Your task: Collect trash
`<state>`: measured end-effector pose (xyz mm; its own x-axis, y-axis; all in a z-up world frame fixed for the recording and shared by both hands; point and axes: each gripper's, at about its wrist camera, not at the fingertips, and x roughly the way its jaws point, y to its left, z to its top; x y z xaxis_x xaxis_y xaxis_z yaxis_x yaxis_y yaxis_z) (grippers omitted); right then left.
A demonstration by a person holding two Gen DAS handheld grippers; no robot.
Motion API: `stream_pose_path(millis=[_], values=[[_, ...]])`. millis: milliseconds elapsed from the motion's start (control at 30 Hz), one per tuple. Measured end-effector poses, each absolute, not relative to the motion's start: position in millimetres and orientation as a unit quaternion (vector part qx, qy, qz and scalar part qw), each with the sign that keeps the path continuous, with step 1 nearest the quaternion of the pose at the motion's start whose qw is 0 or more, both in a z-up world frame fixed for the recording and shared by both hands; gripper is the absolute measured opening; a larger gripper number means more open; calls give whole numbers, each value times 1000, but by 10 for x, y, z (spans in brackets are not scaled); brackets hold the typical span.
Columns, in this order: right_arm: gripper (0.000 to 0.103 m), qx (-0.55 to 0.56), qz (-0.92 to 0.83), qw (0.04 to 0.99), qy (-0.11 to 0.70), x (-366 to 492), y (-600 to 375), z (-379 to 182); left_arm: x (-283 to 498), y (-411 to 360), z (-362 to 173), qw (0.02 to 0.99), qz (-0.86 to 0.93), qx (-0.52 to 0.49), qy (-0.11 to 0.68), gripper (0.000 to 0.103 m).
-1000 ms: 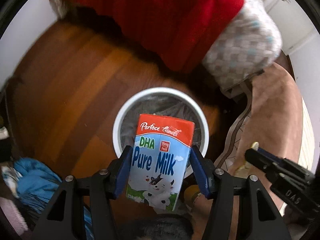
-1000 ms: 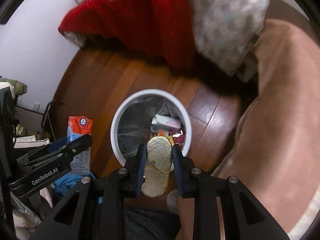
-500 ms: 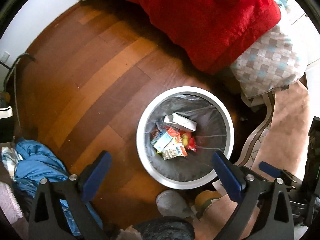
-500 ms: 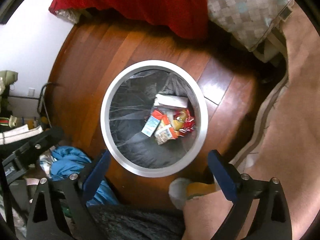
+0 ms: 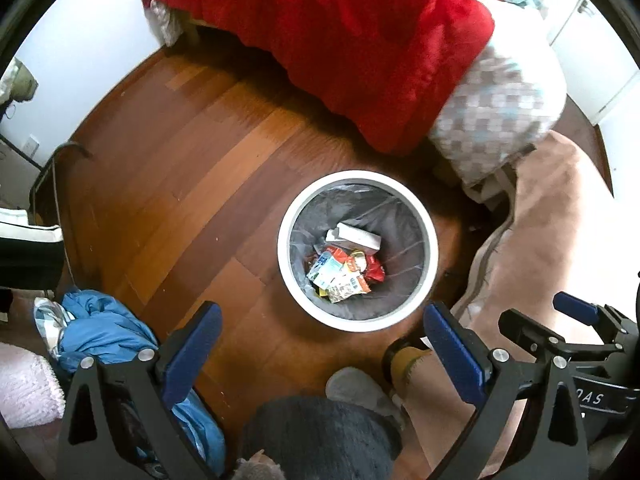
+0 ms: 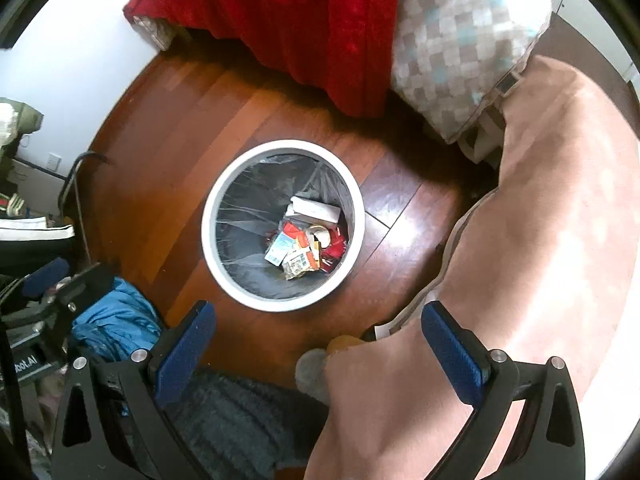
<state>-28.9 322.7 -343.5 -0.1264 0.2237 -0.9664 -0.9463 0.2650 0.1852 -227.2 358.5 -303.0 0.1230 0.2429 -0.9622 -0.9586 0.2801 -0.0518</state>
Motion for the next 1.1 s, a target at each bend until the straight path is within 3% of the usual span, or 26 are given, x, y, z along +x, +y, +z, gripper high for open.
stream_pose_path(millis=[700,1100], values=[[103,-234,635,546,494,-485,2263,-1450,-2592,2707,-1375,728,431,-362,391,103],[103,-225,676,512,481,-655,2012,-871,-2704,2496,-917,752,417,-364,357,103]])
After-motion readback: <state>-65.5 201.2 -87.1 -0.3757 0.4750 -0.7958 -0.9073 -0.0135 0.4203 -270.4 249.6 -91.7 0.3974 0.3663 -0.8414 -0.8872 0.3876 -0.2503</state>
